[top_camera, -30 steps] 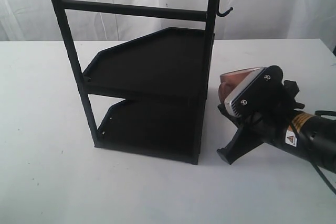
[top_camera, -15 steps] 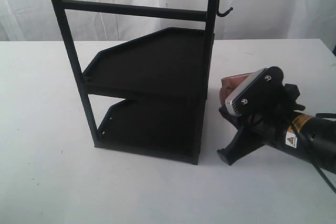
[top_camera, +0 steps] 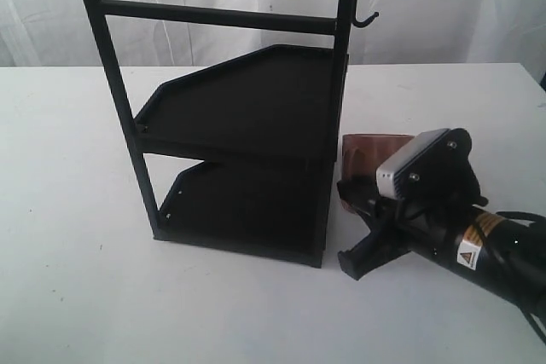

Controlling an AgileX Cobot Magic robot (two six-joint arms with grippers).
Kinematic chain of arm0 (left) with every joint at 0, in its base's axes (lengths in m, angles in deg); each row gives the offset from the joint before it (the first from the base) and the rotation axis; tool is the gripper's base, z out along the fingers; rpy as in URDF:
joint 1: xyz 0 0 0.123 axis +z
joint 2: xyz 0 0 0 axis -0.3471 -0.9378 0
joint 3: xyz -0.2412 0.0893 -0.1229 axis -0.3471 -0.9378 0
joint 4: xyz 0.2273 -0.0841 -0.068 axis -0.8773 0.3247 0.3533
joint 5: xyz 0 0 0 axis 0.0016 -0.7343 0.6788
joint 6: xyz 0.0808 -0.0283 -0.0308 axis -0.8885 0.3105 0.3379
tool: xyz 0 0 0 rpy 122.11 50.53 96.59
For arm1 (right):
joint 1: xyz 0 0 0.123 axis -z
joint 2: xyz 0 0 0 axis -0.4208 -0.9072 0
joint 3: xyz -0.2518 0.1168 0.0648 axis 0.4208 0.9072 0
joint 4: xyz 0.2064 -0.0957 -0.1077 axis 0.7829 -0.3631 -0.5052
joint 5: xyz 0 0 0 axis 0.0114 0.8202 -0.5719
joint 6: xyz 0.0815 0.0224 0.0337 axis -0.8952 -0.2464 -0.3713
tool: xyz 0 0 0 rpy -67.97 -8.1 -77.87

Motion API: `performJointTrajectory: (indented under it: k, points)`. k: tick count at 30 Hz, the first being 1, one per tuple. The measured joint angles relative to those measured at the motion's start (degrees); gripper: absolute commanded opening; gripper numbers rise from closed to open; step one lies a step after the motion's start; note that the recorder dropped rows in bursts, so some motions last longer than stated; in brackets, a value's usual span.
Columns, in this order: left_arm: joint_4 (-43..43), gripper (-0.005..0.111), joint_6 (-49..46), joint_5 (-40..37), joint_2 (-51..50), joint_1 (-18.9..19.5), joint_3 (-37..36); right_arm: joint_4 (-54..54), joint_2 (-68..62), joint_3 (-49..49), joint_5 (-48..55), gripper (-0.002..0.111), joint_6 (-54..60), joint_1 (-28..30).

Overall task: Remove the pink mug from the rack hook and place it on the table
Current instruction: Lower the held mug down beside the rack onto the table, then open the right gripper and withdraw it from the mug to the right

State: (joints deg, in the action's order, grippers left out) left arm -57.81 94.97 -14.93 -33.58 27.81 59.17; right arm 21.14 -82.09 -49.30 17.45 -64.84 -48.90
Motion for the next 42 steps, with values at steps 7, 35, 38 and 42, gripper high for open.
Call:
performJointTrajectory:
  k: [7, 35, 38, 42]
  points:
    - [0.0, 0.0, 0.0, 0.0, 0.0, 0.0, 0.0, 1.3, -2.1, 0.5, -4.2, 0.0, 8.0, 0.0]
    - [0.0, 0.0, 0.0, 0.0, 0.0, 0.0, 0.0, 7.9, -14.1, 0.4, -8.6, 0.0, 12.1, 0.0]
    - [0.0, 0.0, 0.0, 0.0, 0.0, 0.0, 0.0, 7.8, -14.9, 0.4, -9.6, 0.001, 11.9, 0.0]
    - [0.0, 0.0, 0.0, 0.0, 0.0, 0.0, 0.0, 7.8, -15.1, 0.4, -10.0, 0.012, 11.8, 0.0]
